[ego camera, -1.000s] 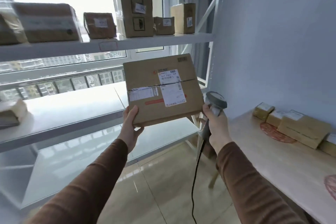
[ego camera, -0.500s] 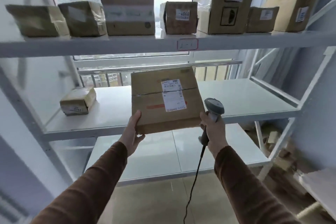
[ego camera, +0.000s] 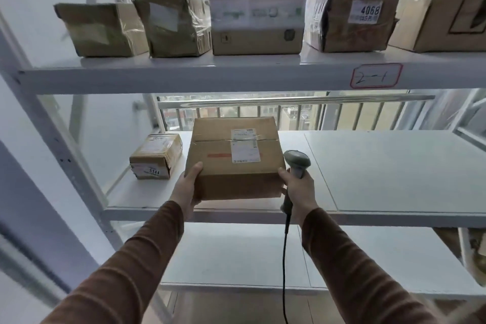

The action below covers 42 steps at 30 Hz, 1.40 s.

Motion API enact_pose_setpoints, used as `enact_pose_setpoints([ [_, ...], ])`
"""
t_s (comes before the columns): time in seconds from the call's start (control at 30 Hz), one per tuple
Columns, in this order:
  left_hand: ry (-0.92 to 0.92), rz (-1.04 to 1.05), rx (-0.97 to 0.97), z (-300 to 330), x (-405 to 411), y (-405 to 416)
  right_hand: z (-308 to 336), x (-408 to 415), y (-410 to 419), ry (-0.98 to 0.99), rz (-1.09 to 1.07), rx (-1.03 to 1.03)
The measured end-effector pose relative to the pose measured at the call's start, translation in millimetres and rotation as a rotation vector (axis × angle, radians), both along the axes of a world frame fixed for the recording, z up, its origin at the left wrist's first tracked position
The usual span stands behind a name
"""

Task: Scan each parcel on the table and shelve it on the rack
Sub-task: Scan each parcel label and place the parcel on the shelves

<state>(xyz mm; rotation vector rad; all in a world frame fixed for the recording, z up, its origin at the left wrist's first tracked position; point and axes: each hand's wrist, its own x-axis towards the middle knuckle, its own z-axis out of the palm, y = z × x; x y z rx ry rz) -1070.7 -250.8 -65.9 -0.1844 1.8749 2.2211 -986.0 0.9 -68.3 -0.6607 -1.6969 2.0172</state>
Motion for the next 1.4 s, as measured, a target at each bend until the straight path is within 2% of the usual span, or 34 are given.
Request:
enact_pose_setpoints([
  [0.13,-0.024,0.013,0.021,-11.1,-48.3,-14.7,-7.9,-49.6,-19.2,-0.039,-0.031,0.004],
  [0.27,0.03,-0.017,0.032,-20.9,-95.0,-31.7,-13.8,-92.4,-38.7,-0.086,-0.072,-0.011],
  [0.47,-0.074,-0.025,0.145,-28.2,-139.6,-41.4,-13.4,-138.1,-58.0,-0.11,-0.134,0.01],
  [0.6,-0.125,-0.011,0.149,-36.3,-156.1,-44.2,-12.4,-153.8,-64.0,-0.115,-0.169,0.019],
  [0.87,-0.077,0.118,0.056,-36.5,-151.7,-40.2,-9.9,-154.0,-69.6,-0.112,-0.184,0.001],
  [1.0,0.079,0.187,-0.053,-26.6,-130.9,-37.7,-5.8,-146.0,-69.2,-0.078,-0.19,0.032],
  [1.17,0.443,0.202,-0.252,-2.9,-100.8,-26.7,3.9,-124.2,-67.3,-0.003,-0.225,0.067],
  [1.27,0.572,0.075,-0.267,11.7,-83.3,-6.0,12.1,-101.2,-61.3,0.034,-0.232,0.088],
  [1.4,0.585,-0.177,-0.198,22.1,-57.6,37.5,21.4,-55.6,-43.1,0.066,-0.265,0.107],
])
